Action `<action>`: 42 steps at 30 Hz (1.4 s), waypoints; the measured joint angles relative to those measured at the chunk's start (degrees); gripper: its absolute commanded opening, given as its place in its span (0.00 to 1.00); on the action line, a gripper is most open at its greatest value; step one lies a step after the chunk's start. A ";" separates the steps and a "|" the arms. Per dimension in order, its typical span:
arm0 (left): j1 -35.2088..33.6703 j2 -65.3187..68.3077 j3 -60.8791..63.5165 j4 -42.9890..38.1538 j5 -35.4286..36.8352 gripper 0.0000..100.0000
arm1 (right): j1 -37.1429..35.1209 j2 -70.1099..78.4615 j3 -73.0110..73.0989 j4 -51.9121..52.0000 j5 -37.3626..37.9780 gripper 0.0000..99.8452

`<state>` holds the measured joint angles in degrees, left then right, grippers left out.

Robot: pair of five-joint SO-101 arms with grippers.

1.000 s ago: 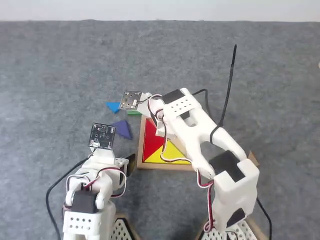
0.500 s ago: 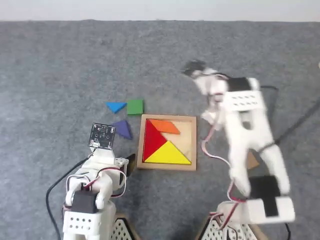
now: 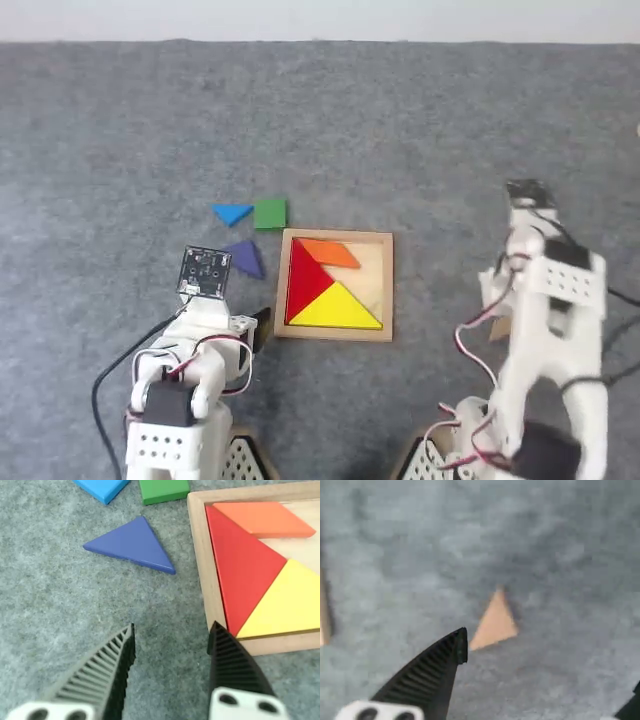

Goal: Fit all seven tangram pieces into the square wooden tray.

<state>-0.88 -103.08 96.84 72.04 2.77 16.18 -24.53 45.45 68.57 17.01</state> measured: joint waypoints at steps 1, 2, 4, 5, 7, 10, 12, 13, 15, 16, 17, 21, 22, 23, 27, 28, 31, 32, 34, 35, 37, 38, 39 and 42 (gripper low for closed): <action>0.00 0.00 0.00 0.00 0.00 0.24 | 1.76 -1.23 0.18 -0.18 -0.18 0.50; 0.00 0.00 0.00 0.00 0.00 0.24 | 2.81 -2.37 0.70 -0.35 -0.35 0.50; 0.00 0.00 0.00 0.00 0.00 0.24 | 2.55 -3.69 2.99 -1.32 -0.35 0.50; 0.00 0.00 0.00 0.00 0.00 0.24 | 2.37 -3.78 4.40 -2.20 -0.35 0.50; 0.00 0.00 0.00 0.00 0.00 0.24 | 0.44 -3.69 7.12 -4.48 -0.35 0.50; 0.00 0.00 0.00 0.00 0.00 0.24 | -4.04 -1.49 8.26 -5.63 -0.35 0.45; 0.00 0.00 0.00 0.00 0.00 0.24 | -6.15 1.32 8.35 -6.15 -1.67 0.39; 0.00 0.00 0.00 0.00 0.00 0.24 | -7.03 2.73 8.35 -6.15 -2.99 0.35; 0.00 0.00 0.00 0.00 0.00 0.24 | -7.56 5.71 8.35 -6.24 -6.33 0.29; 0.00 0.00 0.00 0.00 0.00 0.24 | -7.47 7.03 8.35 -6.24 -8.35 0.25; 0.00 0.00 0.00 0.00 0.00 0.24 | -7.56 8.35 8.35 -6.24 -10.46 0.22; 0.00 0.00 0.00 0.00 0.00 0.24 | -7.56 12.04 7.91 -5.45 -14.95 0.19; 0.00 0.00 0.00 0.00 0.00 0.24 | -7.47 12.57 7.30 -5.19 -15.30 0.20; 0.00 0.00 0.00 0.00 0.00 0.24 | -7.47 13.10 6.86 -5.01 -15.56 0.20; 0.00 0.00 0.00 0.00 0.00 0.24 | -7.47 13.54 6.24 -4.66 -16.00 0.20; 0.00 0.00 0.00 0.00 0.00 0.24 | -7.47 13.54 6.15 -5.01 -16.00 0.20; 0.00 0.00 0.00 0.00 0.00 0.24 | -7.47 13.63 5.27 -6.42 -16.18 0.20; 0.00 0.00 0.00 0.00 0.00 0.24 | -7.47 13.80 4.84 -6.86 -16.18 0.20; 0.00 0.00 0.00 0.00 0.00 0.24 | -7.56 14.24 3.96 -7.12 -16.18 0.20; 0.00 0.00 0.00 0.00 0.00 0.24 | -7.47 14.24 3.52 -7.21 -16.18 0.20; 0.00 0.00 0.00 0.00 0.00 0.24 | -7.56 14.24 2.73 -7.30 -16.18 0.20; 0.00 0.00 0.00 0.00 0.00 0.24 | -7.21 14.24 2.73 -7.56 -16.18 0.20; 0.00 0.00 0.00 0.00 0.00 0.24 | -6.59 14.24 2.64 -7.74 -16.18 0.20; 0.00 0.00 0.00 0.00 0.00 0.24 | -4.84 14.24 2.64 -8.18 -16.18 0.20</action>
<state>-0.88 -103.08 96.84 72.04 2.77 11.34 -10.29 48.09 60.40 0.84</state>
